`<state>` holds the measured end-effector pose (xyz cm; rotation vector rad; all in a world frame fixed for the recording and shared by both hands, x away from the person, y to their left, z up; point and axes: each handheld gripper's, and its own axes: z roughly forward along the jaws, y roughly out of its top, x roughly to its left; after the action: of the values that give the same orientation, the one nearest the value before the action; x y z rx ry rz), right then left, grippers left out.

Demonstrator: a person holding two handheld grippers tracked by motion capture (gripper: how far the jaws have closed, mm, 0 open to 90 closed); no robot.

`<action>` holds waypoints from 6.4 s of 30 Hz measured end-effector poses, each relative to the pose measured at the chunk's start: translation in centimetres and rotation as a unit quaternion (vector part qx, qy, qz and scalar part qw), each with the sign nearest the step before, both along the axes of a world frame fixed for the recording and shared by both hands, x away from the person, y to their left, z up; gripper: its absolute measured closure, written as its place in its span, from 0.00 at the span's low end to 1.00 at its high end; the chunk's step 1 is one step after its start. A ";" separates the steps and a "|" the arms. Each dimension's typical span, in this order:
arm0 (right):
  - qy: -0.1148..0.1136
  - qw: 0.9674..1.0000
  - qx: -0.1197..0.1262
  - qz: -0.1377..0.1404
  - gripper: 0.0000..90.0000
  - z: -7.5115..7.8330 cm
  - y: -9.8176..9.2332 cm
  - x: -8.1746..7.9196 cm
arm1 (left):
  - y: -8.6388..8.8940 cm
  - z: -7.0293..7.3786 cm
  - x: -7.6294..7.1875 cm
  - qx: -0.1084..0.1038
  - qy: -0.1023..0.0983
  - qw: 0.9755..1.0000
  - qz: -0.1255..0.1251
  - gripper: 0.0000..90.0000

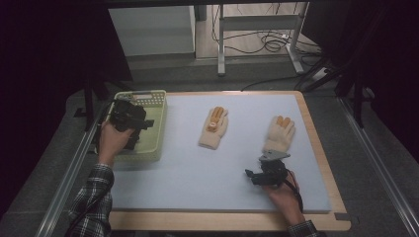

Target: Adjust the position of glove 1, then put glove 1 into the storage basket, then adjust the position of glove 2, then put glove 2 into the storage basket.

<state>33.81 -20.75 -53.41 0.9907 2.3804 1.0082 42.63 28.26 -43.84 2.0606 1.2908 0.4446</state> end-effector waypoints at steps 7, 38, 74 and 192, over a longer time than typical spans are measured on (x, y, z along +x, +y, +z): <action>0.000 1.000 -0.001 0.000 0.27 0.0 0.0 0.0 | -2.6 -0.1 -1.3 -0.015 -0.016 0.999 -0.043 0.00; 0.003 1.000 0.000 -0.001 0.27 0.0 0.0 0.0 | -12.3 -3.6 -10.2 -0.032 -0.065 0.980 -0.183 0.00; 0.003 1.000 0.002 0.005 0.27 0.2 0.0 -0.2 | -12.9 -11.2 -12.3 0.005 -0.010 0.988 -0.154 0.01; 0.041 0.988 0.050 0.138 0.61 4.6 6.7 0.6 | -12.9 -11.2 -12.3 0.004 -0.010 0.988 -0.154 0.01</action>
<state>34.41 -14.04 -48.84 0.7620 2.6101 1.2153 30.30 15.41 -55.04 2.2074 0.9365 0.3282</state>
